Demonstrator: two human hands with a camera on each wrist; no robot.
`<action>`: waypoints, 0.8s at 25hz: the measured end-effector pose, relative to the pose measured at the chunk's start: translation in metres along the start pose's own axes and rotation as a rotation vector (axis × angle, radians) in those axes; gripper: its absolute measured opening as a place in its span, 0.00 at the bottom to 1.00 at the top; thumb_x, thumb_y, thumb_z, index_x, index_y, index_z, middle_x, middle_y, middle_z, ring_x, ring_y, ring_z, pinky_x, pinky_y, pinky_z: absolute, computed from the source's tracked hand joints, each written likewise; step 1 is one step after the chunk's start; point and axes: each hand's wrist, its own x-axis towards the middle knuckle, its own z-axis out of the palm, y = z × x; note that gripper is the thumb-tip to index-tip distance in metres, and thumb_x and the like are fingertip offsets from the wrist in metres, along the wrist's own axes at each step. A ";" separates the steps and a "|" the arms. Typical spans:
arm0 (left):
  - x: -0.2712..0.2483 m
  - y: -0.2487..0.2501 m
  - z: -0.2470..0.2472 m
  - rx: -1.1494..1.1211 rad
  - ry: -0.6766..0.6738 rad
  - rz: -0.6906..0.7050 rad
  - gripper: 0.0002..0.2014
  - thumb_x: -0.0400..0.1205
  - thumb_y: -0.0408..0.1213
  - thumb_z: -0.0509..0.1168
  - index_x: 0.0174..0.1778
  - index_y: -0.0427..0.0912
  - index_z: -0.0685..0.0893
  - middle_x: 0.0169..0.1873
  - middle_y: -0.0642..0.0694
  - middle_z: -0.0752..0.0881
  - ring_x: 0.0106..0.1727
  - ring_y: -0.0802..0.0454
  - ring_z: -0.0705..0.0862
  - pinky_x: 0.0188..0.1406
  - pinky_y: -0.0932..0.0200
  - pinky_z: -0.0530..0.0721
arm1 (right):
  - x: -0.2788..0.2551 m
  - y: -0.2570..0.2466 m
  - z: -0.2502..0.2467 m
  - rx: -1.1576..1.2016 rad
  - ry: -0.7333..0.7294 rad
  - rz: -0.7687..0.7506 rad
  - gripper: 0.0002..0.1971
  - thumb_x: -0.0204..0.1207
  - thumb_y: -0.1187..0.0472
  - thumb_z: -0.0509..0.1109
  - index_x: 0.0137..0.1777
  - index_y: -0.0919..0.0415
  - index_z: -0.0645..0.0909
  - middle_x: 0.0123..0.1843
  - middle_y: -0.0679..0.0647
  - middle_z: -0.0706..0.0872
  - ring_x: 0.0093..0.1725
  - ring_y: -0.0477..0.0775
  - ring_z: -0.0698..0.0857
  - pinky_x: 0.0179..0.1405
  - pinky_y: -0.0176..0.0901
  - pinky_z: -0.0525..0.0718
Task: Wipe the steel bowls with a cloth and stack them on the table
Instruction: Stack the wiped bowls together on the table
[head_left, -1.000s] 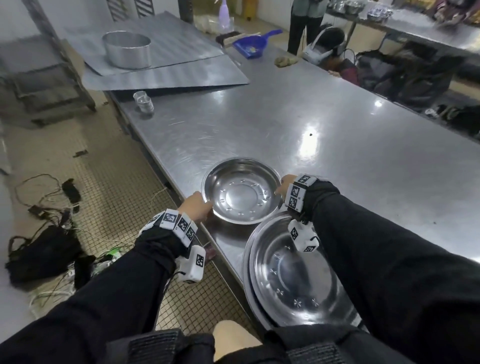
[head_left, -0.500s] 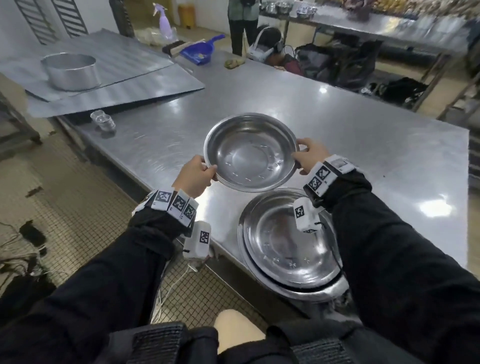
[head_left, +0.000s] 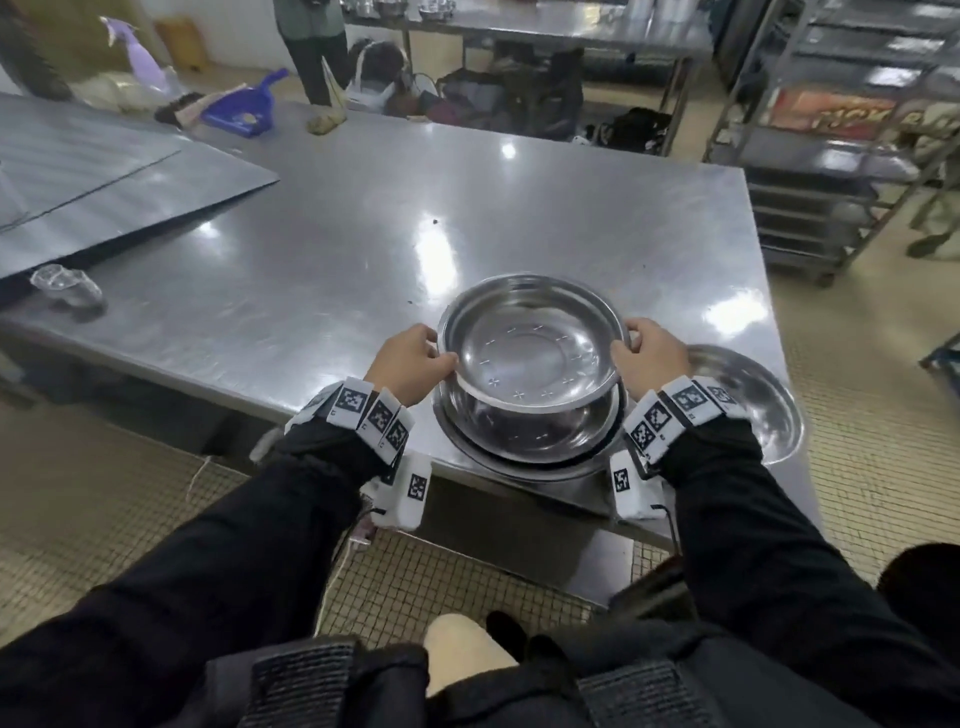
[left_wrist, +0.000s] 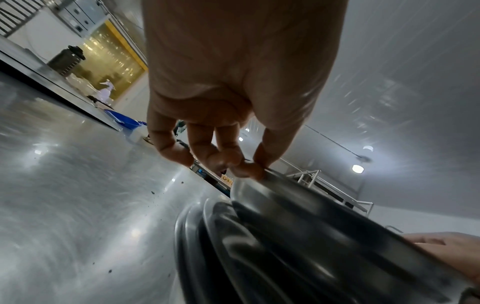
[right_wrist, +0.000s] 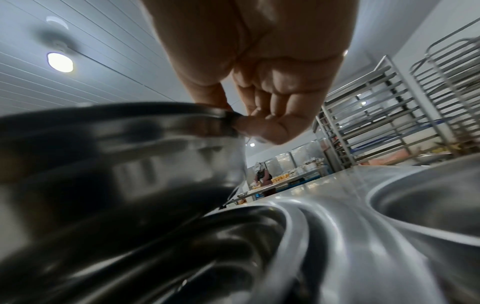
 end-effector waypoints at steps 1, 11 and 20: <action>-0.003 0.000 0.003 0.030 -0.012 0.002 0.16 0.81 0.41 0.66 0.61 0.37 0.78 0.44 0.44 0.89 0.48 0.48 0.86 0.44 0.56 0.79 | -0.006 0.005 0.003 0.005 -0.007 0.016 0.15 0.82 0.62 0.62 0.68 0.58 0.74 0.38 0.48 0.80 0.30 0.44 0.78 0.24 0.32 0.71; -0.017 -0.017 0.014 0.295 -0.054 0.003 0.18 0.81 0.47 0.65 0.62 0.40 0.78 0.48 0.44 0.86 0.48 0.47 0.85 0.52 0.49 0.85 | -0.037 0.032 0.033 -0.218 0.035 -0.011 0.04 0.80 0.60 0.64 0.48 0.60 0.76 0.38 0.55 0.82 0.36 0.55 0.82 0.36 0.44 0.80; -0.025 -0.009 0.015 0.394 -0.026 0.025 0.18 0.83 0.50 0.60 0.64 0.43 0.77 0.47 0.46 0.87 0.45 0.48 0.85 0.47 0.50 0.85 | -0.045 0.050 0.030 -0.224 0.087 -0.024 0.11 0.81 0.54 0.62 0.55 0.58 0.80 0.41 0.57 0.85 0.42 0.58 0.83 0.41 0.46 0.82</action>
